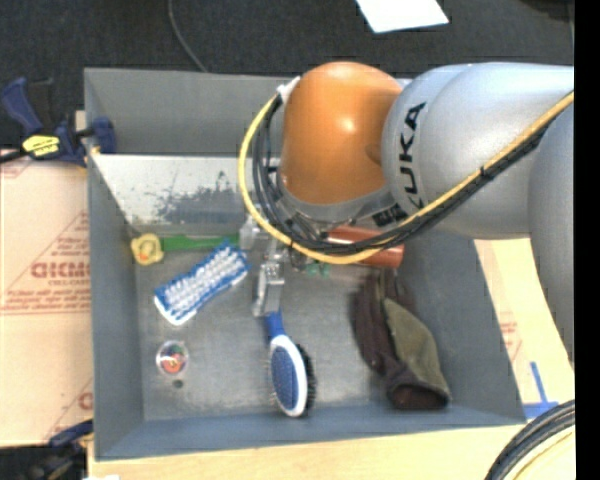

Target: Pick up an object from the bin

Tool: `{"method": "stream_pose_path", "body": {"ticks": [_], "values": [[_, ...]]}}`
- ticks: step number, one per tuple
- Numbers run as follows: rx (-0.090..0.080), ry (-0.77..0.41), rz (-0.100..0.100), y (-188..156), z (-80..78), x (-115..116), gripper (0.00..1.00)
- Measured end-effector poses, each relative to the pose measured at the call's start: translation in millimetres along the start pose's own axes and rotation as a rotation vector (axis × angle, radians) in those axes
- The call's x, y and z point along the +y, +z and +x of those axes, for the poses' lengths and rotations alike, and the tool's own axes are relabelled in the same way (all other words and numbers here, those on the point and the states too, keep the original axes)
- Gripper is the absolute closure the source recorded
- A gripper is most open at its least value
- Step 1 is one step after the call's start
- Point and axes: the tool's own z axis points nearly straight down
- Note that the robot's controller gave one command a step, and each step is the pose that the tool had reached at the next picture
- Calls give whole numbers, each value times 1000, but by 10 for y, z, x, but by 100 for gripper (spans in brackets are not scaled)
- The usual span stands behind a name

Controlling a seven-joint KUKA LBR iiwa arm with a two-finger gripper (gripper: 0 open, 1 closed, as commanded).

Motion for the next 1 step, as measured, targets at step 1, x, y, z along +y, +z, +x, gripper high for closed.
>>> {"method": "stream_pose_path", "body": {"ticks": [1], "values": [[2,-125,1,716,-319,50,0]]}}
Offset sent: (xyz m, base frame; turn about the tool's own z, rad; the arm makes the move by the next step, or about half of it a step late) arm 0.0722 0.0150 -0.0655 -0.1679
